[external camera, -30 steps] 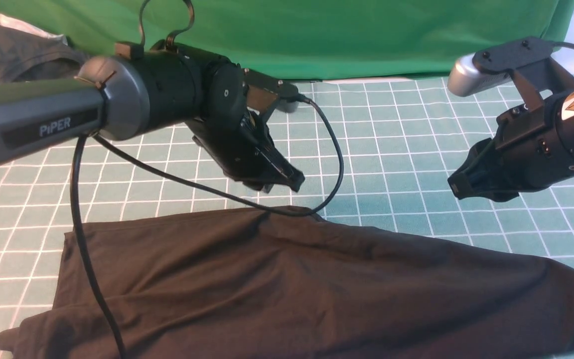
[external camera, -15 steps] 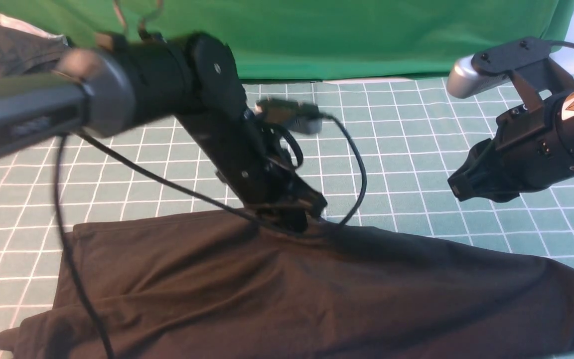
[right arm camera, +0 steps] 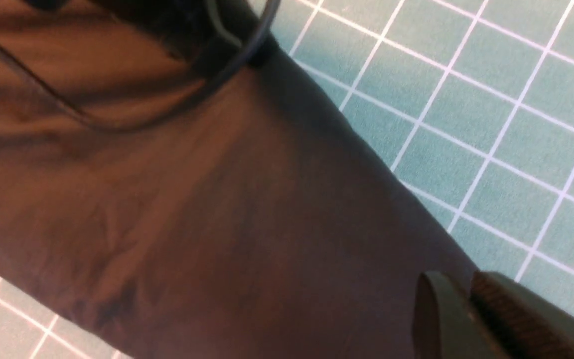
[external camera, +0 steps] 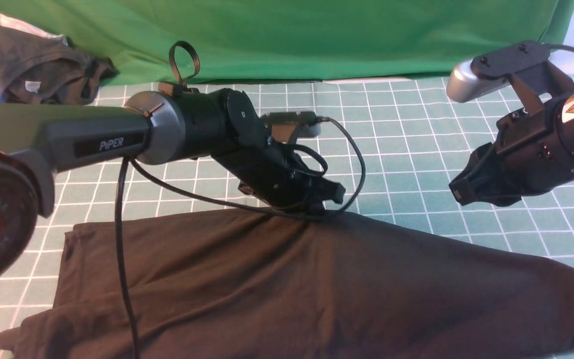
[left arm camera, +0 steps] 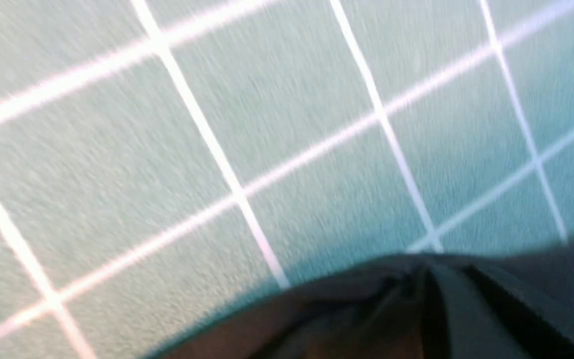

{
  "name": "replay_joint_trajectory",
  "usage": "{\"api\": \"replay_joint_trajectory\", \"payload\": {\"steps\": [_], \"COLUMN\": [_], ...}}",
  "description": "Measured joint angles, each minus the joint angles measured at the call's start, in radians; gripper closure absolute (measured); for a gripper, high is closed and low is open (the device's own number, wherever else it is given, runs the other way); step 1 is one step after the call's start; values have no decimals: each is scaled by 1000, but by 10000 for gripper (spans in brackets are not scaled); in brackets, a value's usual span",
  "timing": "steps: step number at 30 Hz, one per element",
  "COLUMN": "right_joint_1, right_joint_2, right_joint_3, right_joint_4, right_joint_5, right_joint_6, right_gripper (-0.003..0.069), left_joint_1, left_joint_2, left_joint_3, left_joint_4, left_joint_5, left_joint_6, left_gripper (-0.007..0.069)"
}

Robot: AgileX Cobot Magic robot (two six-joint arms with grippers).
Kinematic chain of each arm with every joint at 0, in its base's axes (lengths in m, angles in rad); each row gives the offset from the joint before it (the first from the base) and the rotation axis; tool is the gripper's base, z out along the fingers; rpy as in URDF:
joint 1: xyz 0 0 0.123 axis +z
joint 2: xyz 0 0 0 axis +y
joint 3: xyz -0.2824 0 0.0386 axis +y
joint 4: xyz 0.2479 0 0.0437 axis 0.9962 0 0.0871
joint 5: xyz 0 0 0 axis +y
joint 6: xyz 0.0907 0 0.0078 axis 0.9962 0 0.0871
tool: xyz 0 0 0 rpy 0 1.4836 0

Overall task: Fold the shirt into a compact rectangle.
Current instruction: 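Fold the black garment in half by bringing its near edge over to the far edge, then pull the folded dark garment lengthwise by its ends to straighten it flat on the table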

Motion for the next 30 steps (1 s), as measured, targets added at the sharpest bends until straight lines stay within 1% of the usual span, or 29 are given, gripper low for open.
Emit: {"api": "replay_joint_trajectory", "payload": {"steps": [3,6,9,11,12,13,14,16,20,22,23,25,27,30], "right_joint_1": [0,0,0,-17,-17,-74,-106,-168,-311,-359,-375,-381,-384,-386], "right_joint_2": [0,0,0,0,0,0,0,0,0,0,0,0,0,0], "right_joint_3": [0,0,0,0,0,0,0,0,12,38,66,102,152,201], "right_joint_4": [0,-4,-78,-161,-169,-235,-248,-263,-281,-284,-285,-285,-281,-281], "right_joint_5": [31,77,120,156,160,204,218,231,264,276,274,263,217,153], "right_joint_6": [0,0,9,46,50,85,93,110,150,177,188,193,213,242], "right_gripper": [577,577,577,577,577,577,577,577,558,515,467,398,290,160], "left_joint_1": [0,0,0,3,5,26,37,58,91,97,98,98,108,150], "left_joint_2": [-33,-104,-213,-295,-312,-404,-437,-486,-617,-665,-682,-683,-669,-653], "left_joint_3": [-1,-1,0,17,24,72,105,153,334,446,509,588,655,697], "left_joint_4": [25,92,248,364,374,457,473,487,488,488,495,500,511,516], "left_joint_5": [71,148,216,226,226,231,233,235,236,220,200,170,154,151], "left_joint_6": [10,17,-43,-121,-139,-222,-244,-268,-310,-327,-353,-387,-444,-487], "left_gripper": [610,610,610,610,610,610,610,610,610,610,610,610,610,610]}}
